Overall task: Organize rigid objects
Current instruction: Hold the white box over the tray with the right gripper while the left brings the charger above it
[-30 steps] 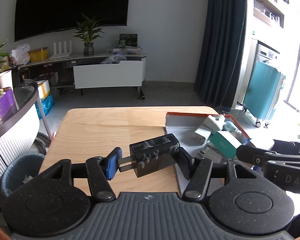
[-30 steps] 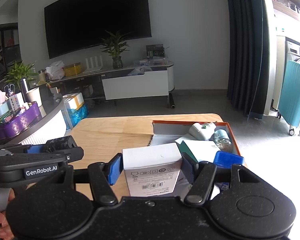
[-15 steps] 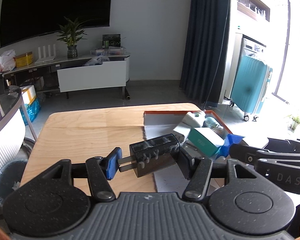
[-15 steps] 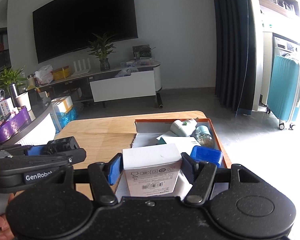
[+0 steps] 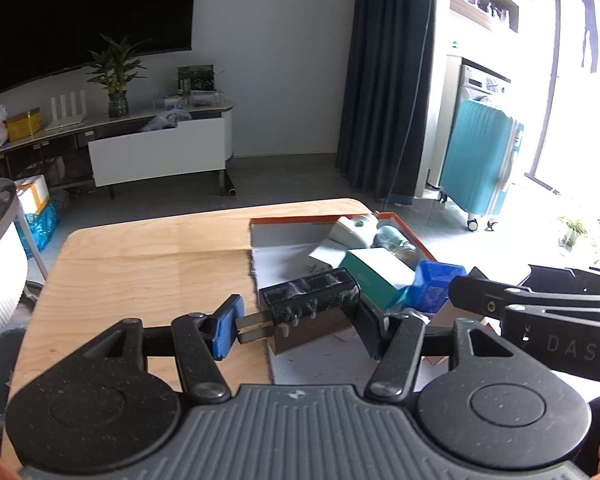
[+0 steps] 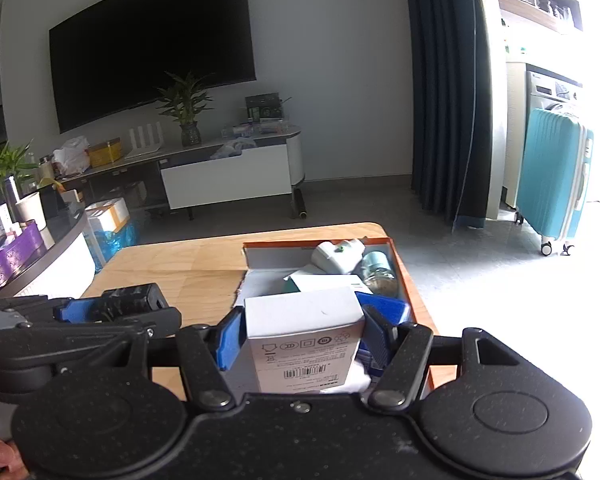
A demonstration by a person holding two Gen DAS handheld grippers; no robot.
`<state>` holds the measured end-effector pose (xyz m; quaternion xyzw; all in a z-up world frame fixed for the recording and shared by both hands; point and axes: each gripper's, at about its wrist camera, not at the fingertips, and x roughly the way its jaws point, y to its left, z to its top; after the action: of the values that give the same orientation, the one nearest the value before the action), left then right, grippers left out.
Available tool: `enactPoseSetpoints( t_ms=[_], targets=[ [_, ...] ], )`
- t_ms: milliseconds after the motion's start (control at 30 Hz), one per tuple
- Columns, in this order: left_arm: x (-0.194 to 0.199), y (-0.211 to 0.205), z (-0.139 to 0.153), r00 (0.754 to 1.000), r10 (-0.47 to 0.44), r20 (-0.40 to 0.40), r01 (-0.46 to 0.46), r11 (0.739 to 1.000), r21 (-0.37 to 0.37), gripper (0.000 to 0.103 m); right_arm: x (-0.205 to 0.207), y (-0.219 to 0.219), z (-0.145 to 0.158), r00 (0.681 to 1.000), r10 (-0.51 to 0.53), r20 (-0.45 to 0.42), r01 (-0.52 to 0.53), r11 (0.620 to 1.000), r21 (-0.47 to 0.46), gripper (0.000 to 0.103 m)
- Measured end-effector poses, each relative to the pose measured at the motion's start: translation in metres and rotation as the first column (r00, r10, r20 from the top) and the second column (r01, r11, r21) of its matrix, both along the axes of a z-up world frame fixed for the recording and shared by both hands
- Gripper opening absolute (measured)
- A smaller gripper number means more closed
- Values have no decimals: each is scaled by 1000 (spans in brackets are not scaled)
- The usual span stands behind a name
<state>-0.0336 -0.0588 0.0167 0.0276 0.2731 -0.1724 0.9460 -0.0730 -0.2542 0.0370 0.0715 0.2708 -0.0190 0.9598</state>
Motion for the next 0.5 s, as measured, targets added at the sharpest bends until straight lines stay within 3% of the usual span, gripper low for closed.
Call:
enactPoseSetpoints(
  t_ms=[500],
  targets=[
    [-1, -27, -6, 998, -54, -15, 54, 999, 2, 60, -6, -31, -3, 997, -75, 0, 75, 997, 3, 74]
  ],
)
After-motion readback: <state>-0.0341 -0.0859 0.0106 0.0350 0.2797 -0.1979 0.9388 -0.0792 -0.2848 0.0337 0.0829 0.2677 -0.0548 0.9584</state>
